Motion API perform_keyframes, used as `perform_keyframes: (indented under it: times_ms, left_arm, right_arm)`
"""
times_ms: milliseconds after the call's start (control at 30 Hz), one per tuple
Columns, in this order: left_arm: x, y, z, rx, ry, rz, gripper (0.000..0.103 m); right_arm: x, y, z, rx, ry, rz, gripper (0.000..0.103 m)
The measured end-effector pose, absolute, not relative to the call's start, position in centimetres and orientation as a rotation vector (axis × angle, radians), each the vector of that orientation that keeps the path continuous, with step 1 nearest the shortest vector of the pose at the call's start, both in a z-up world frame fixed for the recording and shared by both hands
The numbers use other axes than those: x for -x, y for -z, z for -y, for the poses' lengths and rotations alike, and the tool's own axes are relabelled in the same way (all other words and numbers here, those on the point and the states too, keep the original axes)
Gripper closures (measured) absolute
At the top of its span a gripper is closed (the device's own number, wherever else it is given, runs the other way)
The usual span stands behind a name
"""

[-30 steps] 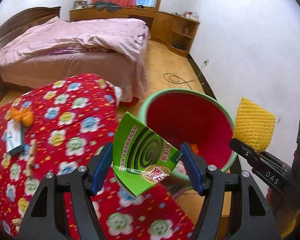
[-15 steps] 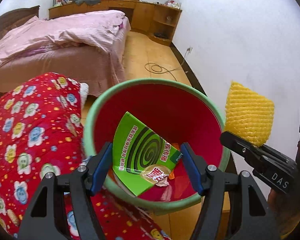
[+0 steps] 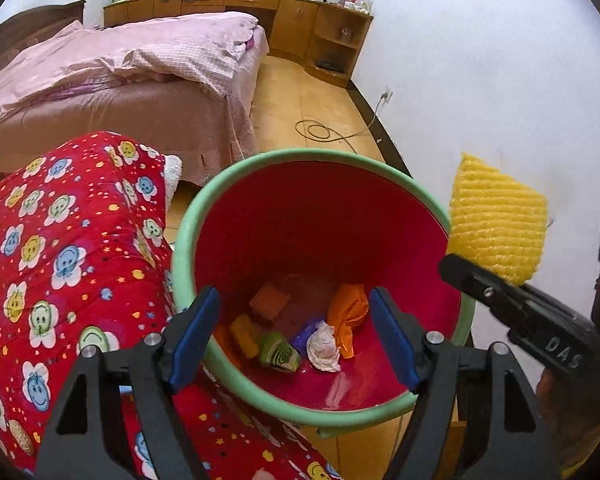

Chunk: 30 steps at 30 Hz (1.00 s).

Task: Collect trash
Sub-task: 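Open the left tool to drop the green box while the right tool drops the foam net, then move both tools back over the bedspread toward the white medicine box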

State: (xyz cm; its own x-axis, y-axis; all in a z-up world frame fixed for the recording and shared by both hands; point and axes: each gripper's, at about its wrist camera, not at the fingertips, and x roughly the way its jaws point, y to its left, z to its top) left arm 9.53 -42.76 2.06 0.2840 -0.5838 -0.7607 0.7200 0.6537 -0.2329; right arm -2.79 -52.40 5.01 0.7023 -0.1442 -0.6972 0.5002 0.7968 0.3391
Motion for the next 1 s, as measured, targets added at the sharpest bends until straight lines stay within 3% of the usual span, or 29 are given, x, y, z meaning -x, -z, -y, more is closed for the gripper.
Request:
perform_keyframes:
  times_ms: [167,300,467,1000]
  left_arm:
    - [-9.9,-2.9,41.5,-0.132,0.858,-0.924,0.027]
    - [-10.1,-3.6,40.6,-0.117,0.844,-0.913,0.027]
    - [-10.1,-4.2,39.3,-0.112,0.831,-0.899,0.027]
    - [-9.9,-6.0,33.2,-0.077,0.745,-0.859,0.027]
  right_arm:
    - [2.0,-4.8,51.8,-0.528,0.358,-0.726,0.074]
    - [1.7,-4.8,51.3,-0.524,0.354,-0.727,0.056]
    - [2.0,-4.9,51.0,-0.544,0.354,-0.717,0.049]
    - [2.6,-6.9,47.5,-0.550,0.333,-0.655,0.043]
